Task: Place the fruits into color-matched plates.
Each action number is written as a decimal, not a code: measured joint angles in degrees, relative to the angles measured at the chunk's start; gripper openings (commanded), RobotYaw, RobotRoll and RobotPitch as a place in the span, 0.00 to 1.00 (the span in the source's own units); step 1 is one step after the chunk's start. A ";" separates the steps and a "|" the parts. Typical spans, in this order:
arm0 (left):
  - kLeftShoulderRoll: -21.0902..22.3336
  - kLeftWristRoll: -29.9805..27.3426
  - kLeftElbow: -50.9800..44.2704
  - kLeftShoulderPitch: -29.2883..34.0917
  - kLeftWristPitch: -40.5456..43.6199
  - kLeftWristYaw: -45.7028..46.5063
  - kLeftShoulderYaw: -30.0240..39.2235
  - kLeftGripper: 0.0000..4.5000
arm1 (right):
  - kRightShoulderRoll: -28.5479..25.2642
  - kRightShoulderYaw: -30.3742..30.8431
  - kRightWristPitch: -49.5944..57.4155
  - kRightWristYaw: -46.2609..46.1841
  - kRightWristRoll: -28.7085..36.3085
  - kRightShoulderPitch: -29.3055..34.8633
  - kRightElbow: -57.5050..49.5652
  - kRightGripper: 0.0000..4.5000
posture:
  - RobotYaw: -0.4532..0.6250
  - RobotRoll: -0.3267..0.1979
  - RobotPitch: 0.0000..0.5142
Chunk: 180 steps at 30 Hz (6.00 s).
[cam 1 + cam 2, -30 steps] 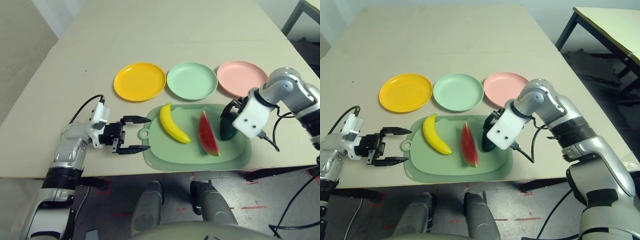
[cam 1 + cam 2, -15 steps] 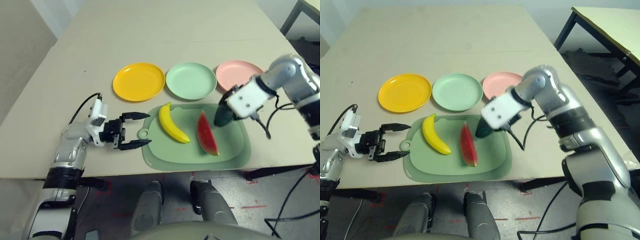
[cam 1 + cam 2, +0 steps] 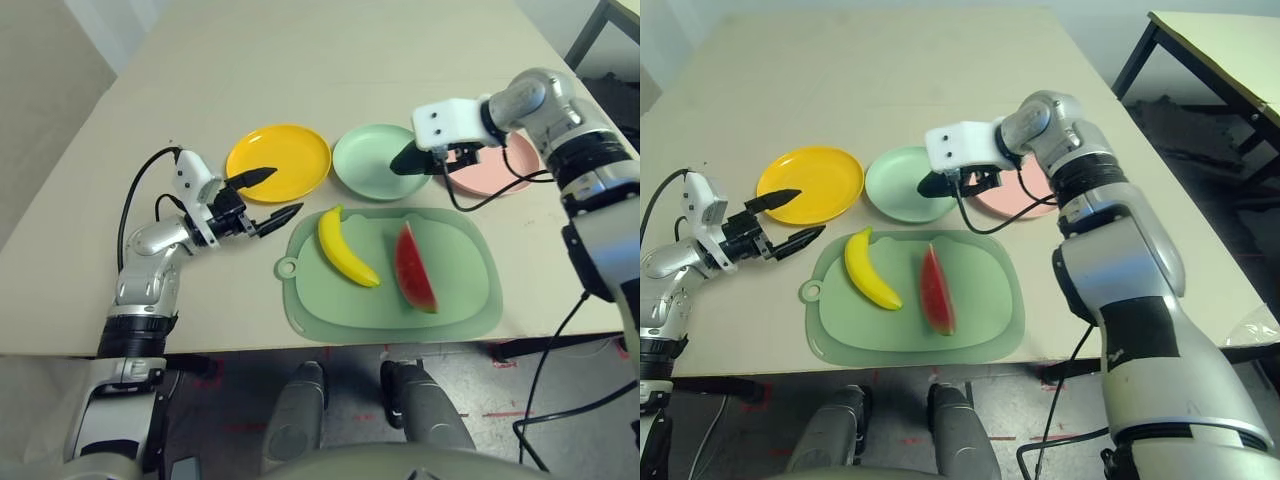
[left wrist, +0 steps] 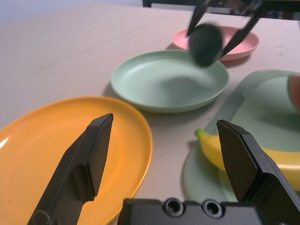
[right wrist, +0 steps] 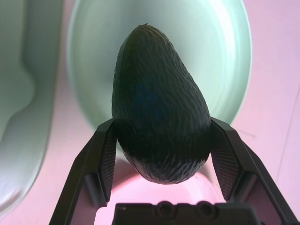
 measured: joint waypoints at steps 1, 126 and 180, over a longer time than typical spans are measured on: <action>0.13 0.00 -0.70 0.45 -0.02 0.05 0.00 1.00 | 0.71 0.01 0.03 -1.12 -0.45 0.06 0.40 0.78 | 0.51 0.62 0.36; 6.69 -7.66 2.60 5.71 0.80 -34.64 -5.43 1.00 | -15.94 1.82 -10.04 12.25 -7.68 -4.01 -5.46 0.99 | 0.43 0.62 0.38; -2.59 29.87 45.54 -36.15 -44.70 -32.46 -32.77 0.35 | -6.03 -33.48 39.41 -7.55 45.80 83.62 -90.13 1.00 | 0.29 0.62 0.26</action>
